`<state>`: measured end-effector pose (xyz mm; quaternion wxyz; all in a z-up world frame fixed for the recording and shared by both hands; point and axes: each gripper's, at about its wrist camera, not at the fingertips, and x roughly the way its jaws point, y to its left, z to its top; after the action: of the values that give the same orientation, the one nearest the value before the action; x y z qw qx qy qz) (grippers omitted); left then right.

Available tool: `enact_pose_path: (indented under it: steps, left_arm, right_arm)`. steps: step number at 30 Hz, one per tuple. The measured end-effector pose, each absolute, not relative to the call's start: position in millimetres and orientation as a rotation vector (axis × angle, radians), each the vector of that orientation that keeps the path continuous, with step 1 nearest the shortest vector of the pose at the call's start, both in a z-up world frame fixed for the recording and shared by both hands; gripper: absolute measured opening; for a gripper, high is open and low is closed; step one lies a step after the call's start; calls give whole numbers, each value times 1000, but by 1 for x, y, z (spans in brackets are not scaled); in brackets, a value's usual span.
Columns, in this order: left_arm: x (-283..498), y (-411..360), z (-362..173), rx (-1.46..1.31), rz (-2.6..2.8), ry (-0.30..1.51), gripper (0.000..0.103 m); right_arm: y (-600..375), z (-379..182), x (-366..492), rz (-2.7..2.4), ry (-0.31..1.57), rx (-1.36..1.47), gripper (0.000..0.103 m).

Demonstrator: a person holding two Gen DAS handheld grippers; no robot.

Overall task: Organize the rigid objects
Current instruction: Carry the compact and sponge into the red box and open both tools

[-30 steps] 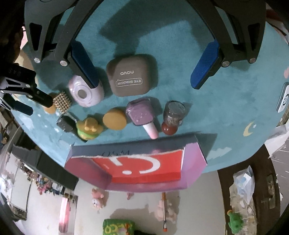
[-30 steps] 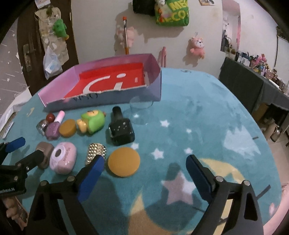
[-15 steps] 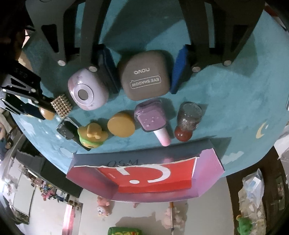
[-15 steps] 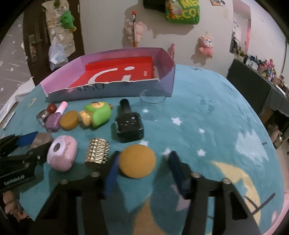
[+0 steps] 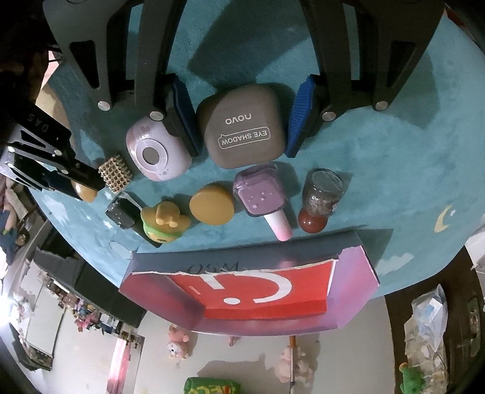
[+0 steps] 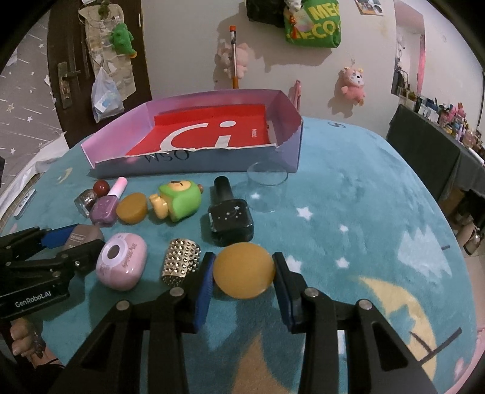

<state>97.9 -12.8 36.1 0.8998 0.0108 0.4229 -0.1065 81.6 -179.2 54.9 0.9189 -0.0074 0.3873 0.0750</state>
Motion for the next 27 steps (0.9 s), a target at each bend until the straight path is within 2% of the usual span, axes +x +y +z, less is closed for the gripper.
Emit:
enact_pose_path:
  steps: [15,22,27]
  left_arm:
    - [109,-5,85,48,-224,744,54]
    - [140,1,120,59,-248,670,54]
    - [182,-6,125,106,-270,712,54]
  right_arm:
    - [-179,89,94,161,711,-34,40]
    - [-172,132,136,197,615,-84,40]
    - [-165,143,187,264,668,-107,40]
